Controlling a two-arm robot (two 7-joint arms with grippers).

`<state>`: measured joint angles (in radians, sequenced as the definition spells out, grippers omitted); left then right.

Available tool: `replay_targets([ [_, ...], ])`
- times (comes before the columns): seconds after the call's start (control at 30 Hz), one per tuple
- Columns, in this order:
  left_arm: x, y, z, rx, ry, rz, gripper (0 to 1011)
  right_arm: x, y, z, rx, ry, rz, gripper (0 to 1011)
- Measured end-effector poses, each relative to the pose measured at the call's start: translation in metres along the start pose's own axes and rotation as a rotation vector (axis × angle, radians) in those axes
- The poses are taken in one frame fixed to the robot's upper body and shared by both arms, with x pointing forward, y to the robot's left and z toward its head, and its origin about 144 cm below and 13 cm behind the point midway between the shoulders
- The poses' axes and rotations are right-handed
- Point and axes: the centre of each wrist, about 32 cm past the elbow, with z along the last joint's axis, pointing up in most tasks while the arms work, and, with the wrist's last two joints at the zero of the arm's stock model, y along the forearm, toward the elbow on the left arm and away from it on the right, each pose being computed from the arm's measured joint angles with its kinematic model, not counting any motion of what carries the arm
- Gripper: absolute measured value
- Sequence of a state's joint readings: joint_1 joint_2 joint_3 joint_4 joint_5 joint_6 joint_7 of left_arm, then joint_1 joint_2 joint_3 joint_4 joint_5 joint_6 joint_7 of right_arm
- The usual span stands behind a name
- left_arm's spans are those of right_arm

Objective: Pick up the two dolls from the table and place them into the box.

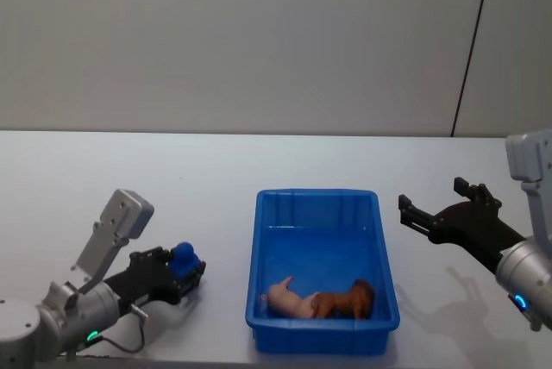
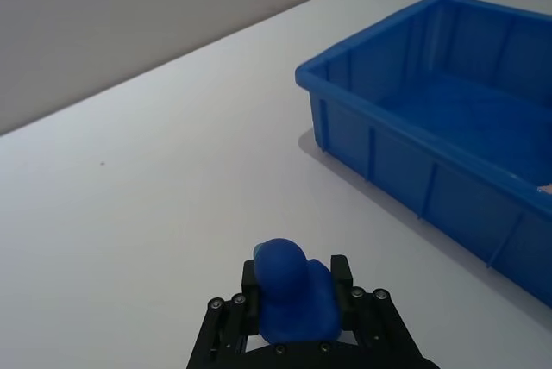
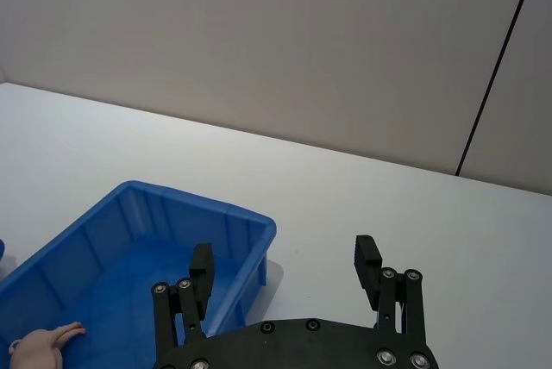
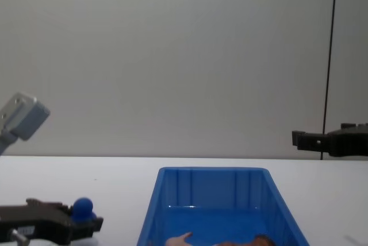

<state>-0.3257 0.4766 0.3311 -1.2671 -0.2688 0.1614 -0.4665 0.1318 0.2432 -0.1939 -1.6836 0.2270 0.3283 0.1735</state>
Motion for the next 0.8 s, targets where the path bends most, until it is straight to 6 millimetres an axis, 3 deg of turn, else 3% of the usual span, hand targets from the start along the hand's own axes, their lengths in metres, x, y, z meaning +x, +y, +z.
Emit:
replay_targets([
  [0.43,0.001,-0.007,0.044,-0.088,-0.107,-0.005,411,0.0,0.0,0.0,0.0,0.0,0.0,1001],
  [0.8,-0.005,-0.046,0.079,-0.2,-0.175,-0.101,335,0.0,0.0,0.0,0.0,0.0,0.0,1001],
])
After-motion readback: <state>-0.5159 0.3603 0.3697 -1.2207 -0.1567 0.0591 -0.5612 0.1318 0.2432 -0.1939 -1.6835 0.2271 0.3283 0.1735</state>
